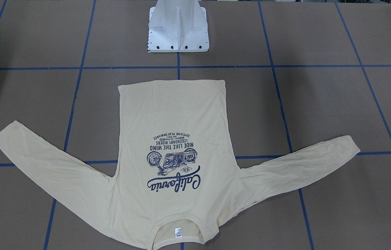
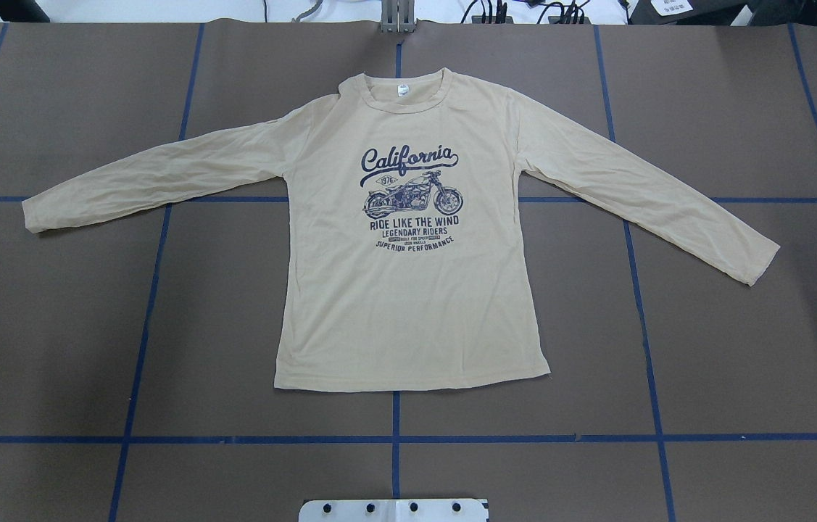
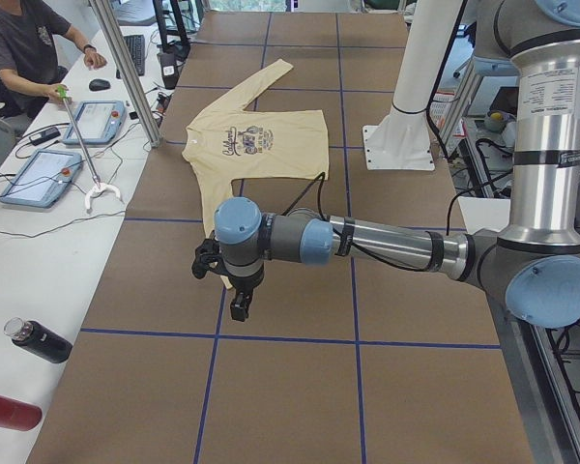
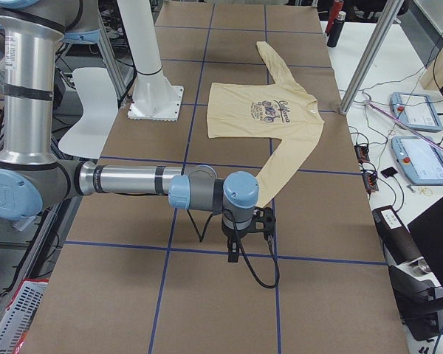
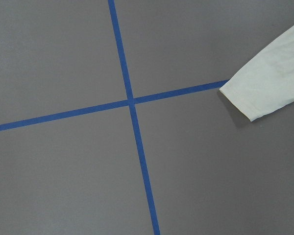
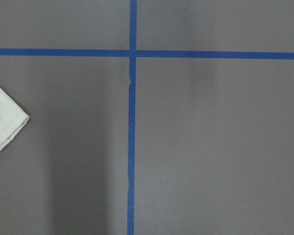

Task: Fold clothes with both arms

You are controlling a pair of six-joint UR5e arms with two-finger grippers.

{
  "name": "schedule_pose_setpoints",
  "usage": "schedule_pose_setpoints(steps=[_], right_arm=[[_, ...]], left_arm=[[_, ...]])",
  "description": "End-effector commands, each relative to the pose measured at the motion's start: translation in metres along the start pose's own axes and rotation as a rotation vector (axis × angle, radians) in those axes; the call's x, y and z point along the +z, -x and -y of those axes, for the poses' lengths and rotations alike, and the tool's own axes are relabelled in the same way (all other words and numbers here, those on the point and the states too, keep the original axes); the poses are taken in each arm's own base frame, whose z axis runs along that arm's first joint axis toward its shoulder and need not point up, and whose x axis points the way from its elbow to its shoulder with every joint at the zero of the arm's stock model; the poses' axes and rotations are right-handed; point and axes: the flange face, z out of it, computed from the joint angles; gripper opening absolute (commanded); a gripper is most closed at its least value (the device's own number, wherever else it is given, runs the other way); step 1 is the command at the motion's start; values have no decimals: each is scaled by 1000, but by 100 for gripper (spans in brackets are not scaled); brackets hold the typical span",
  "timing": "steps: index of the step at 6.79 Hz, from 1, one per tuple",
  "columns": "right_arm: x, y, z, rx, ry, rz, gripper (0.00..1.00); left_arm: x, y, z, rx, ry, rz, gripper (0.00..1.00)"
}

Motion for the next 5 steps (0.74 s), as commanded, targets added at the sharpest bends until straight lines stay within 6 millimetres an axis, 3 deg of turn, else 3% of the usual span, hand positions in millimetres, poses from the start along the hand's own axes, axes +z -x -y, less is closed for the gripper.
schedule_pose_setpoints(steps=[1, 2, 4, 5], right_arm=[[-4, 3, 4, -8, -9, 0, 100], [-10, 9, 8, -15, -23, -1, 100], [-40, 35, 38, -70, -85, -9, 100], [-39, 42, 47, -98, -100, -9, 100]], left_arm=[[-2, 0, 0, 0, -4, 0, 100], [-4, -2, 1, 5, -8, 5, 100], [-25, -19, 16, 43, -53, 6, 100], [-33, -23, 20, 54, -71, 5, 100]])
